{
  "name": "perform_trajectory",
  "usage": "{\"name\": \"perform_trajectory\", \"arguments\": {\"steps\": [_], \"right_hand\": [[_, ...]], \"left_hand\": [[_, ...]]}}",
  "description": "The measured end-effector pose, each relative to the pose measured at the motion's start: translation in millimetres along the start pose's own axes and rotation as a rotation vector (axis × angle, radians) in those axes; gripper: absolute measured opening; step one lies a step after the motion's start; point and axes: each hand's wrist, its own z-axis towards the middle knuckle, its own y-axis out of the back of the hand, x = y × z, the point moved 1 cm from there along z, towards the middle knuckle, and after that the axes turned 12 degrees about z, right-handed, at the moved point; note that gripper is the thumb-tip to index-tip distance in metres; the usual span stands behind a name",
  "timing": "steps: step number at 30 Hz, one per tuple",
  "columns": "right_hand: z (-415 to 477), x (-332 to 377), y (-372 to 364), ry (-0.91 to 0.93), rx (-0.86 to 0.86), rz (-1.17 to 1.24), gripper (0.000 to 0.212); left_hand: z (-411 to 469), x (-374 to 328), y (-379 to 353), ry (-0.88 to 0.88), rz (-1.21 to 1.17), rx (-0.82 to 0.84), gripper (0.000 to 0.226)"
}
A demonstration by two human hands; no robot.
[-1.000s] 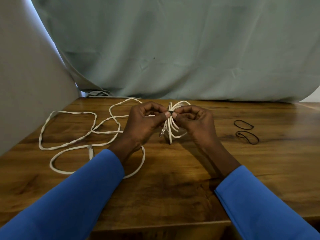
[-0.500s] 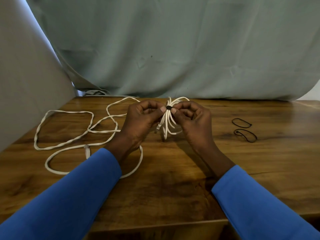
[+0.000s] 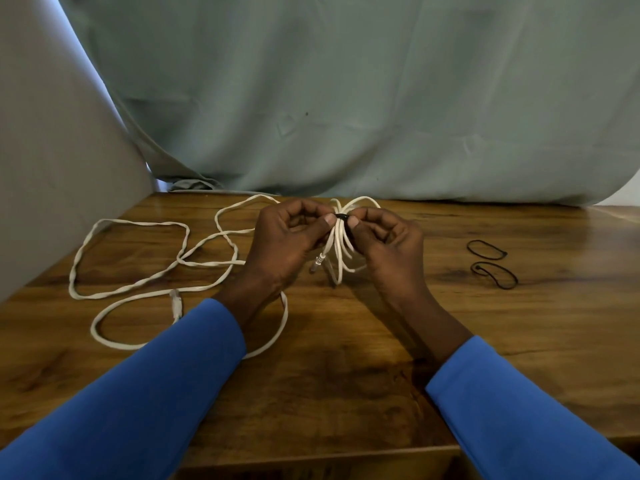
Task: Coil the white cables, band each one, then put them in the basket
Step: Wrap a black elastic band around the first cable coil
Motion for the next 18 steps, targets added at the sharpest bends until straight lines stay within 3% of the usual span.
{"name": "perform_trajectory", "arguments": {"steps": [5, 10, 18], "right_hand": [[0.1, 1.9, -0.5, -0.099, 0.028, 0.063, 0.015], [2.2, -1.7, 1.5, -0.03, 0.0, -0.015, 0.015], [2.6, -2.0, -0.3, 0.013, 0.006, -0.159, 0.015]], "left_hand": [[-0.5, -2.7, 1.7, 0.035, -0.037, -0.03, 0.004], [-0.5, -0.2, -0.7, 0.057, -0.031, -0.009, 0.004], [1.9, 2.9, -0.9, 0.058, 0.053, 0.039, 0.024]]}}
